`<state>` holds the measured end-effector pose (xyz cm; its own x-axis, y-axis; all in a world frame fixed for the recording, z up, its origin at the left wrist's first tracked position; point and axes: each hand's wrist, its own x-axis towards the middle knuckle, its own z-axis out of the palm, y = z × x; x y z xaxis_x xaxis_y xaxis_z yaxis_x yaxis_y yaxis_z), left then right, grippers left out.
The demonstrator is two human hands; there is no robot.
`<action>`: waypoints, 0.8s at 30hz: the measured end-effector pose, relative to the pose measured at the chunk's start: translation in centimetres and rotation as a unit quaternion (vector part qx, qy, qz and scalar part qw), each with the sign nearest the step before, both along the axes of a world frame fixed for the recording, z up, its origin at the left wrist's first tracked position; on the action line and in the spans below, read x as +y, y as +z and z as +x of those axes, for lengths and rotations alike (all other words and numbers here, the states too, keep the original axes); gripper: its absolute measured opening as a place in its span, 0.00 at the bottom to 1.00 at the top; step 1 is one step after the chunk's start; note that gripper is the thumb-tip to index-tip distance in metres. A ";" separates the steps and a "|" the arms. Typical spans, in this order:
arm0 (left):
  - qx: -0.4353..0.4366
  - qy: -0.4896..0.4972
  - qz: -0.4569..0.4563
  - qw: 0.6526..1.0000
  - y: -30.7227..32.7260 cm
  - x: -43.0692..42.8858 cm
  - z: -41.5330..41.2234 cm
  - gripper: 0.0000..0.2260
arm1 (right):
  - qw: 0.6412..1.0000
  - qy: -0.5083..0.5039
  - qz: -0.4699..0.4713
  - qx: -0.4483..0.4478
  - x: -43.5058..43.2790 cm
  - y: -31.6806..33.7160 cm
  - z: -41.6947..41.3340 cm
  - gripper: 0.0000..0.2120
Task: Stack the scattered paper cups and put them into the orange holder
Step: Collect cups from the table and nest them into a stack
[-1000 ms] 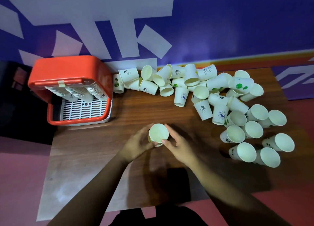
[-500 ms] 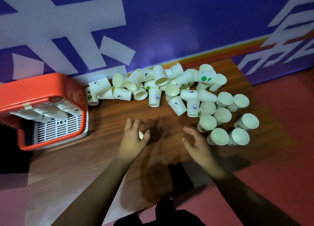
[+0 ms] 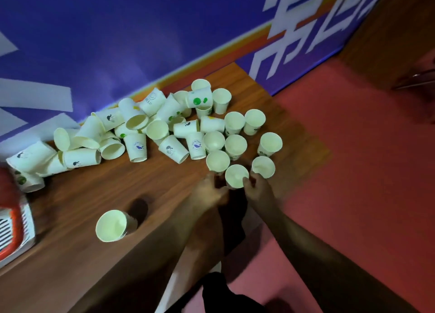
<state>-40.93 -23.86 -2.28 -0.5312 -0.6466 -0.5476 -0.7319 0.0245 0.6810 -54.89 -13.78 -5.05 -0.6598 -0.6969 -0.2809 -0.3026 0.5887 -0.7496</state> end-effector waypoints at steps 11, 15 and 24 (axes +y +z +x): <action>0.083 -0.018 -0.062 0.994 -1.6 1.0 0.1 0.35 | 0.992 0.072 0.034 -0.095 0.3 1.2 -1.1 0.14; 0.107 -0.010 -0.052 0.993 -0.8 1.2 1.4 0.36 | 0.997 0.073 -0.008 -0.015 1.0 3.5 -2.8 0.10; 0.145 0.055 -0.017 0.988 0.4 0.7 4.9 0.38 | 0.968 0.092 0.090 0.216 -1.1 0.5 -6.2 0.35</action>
